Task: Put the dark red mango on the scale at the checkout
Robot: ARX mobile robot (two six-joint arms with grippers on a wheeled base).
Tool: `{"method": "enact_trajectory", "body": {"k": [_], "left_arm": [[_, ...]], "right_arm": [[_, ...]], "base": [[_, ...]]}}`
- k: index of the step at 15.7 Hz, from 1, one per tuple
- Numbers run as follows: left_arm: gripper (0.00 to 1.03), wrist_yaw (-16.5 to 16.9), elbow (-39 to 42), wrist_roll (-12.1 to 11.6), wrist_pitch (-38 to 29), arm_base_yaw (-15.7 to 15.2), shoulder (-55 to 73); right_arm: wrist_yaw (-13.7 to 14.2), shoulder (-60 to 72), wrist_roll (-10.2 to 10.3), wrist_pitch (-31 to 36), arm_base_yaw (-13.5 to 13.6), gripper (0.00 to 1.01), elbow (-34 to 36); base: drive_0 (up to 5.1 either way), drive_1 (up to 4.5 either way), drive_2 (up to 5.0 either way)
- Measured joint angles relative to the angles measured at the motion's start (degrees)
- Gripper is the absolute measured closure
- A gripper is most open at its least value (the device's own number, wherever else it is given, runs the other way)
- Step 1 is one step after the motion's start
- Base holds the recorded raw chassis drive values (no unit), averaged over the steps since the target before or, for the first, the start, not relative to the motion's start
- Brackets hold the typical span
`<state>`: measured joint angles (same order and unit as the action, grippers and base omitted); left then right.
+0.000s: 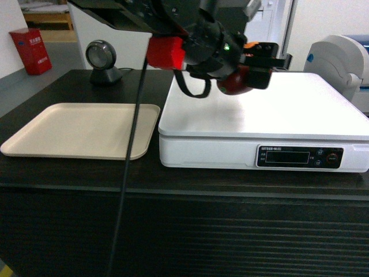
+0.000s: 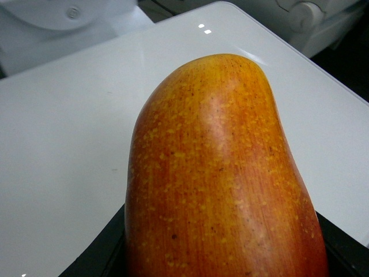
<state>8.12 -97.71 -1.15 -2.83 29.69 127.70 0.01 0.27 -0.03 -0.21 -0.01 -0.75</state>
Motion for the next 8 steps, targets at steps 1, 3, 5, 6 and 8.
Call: {"method": "enact_trajectory", "body": {"k": [1, 3, 5, 6, 8], "left_arm": [[0.42, 0.04, -1.42, 0.83, 0.92, 1.27, 1.31], [0.42, 0.00, -5.77, 2.84, 4.00, 3.65, 4.87], [0.42, -0.90, -10.56, 4.94, 7.19, 4.76, 7.72], [0.42, -1.44, -12.74, 5.90, 8.37, 4.74, 8.81], [0.42, -3.28, -17.49, 8.20, 11.85, 4.09, 10.75]], "right_arm": [[0.00, 0.00, 0.00, 0.00, 0.00, 0.03, 0.00], [0.00, 0.00, 0.00, 0.00, 0.00, 0.03, 0.00], [0.00, 0.00, 0.00, 0.00, 0.00, 0.03, 0.00], [0.00, 0.00, 0.00, 0.02, 0.00, 0.03, 0.00], [0.00, 0.00, 0.00, 0.02, 0.00, 0.03, 0.00]], "base": [[0.0, 0.00, 0.0], [0.0, 0.00, 0.0], [0.0, 0.00, 0.0], [0.0, 0.00, 0.0], [0.0, 0.00, 0.0]]}}
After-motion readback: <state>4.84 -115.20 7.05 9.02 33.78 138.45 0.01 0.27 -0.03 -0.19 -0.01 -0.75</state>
